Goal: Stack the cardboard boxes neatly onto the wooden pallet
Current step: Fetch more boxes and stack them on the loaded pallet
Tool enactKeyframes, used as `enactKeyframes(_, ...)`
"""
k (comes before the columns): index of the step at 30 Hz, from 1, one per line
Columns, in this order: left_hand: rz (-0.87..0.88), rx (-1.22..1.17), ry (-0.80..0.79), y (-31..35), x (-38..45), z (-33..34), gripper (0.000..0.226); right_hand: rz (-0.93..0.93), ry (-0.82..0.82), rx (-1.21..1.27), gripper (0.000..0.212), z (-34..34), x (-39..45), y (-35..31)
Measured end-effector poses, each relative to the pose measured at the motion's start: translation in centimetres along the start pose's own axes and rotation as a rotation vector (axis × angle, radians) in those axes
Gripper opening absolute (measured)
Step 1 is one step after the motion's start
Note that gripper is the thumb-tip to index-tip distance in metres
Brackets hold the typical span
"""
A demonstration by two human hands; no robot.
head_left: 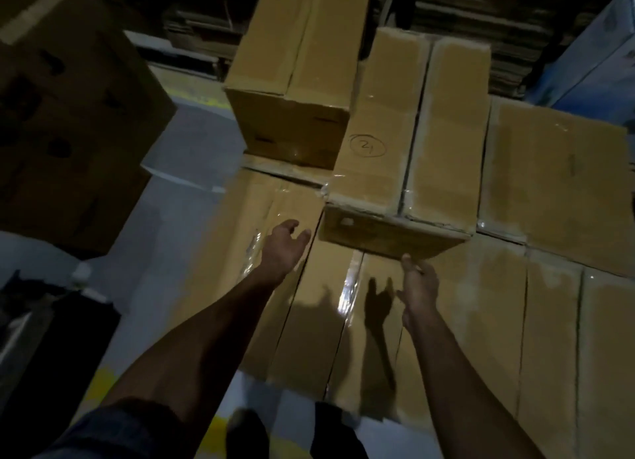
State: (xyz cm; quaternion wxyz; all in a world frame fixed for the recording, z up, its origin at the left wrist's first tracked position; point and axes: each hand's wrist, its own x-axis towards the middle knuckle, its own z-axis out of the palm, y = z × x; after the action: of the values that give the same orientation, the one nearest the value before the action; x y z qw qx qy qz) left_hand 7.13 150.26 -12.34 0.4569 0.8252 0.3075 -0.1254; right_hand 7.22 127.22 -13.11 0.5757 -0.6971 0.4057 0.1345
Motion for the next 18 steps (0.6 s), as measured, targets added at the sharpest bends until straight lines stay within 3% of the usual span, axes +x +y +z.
enactKeyframes(4, -0.052, 0.258, -0.010, -6.9, -6.0, -6.7, 0.049, -0.100, -0.177, -0.377, 0.045, 3.0, -8.7, 4.0)
enactKeyframes(8, -0.130, 0.346, -0.006, -14.4, -9.8, -14.4, 0.054, -0.196, -0.354, -0.611, 0.049, 8.8, -16.9, 7.2)
enactKeyframes(11, -0.102, 0.367, -0.005, -20.1, -11.0, -20.4, 0.091, -0.273, -0.434, -0.769, 0.051, 14.7, -22.1, 8.6)
enactKeyframes(13, -0.040, 0.405, -0.020, -23.8, -10.9, -24.3, 0.101, -0.314, -0.439, -0.816, 0.051, 18.5, -25.3, 9.2)
enactKeyframes(18, 0.116, 0.497, -0.118, -30.1, -10.6, -34.8, 0.062, -0.299, -0.362, -0.817, 0.053, 26.4, -32.5, 9.9)
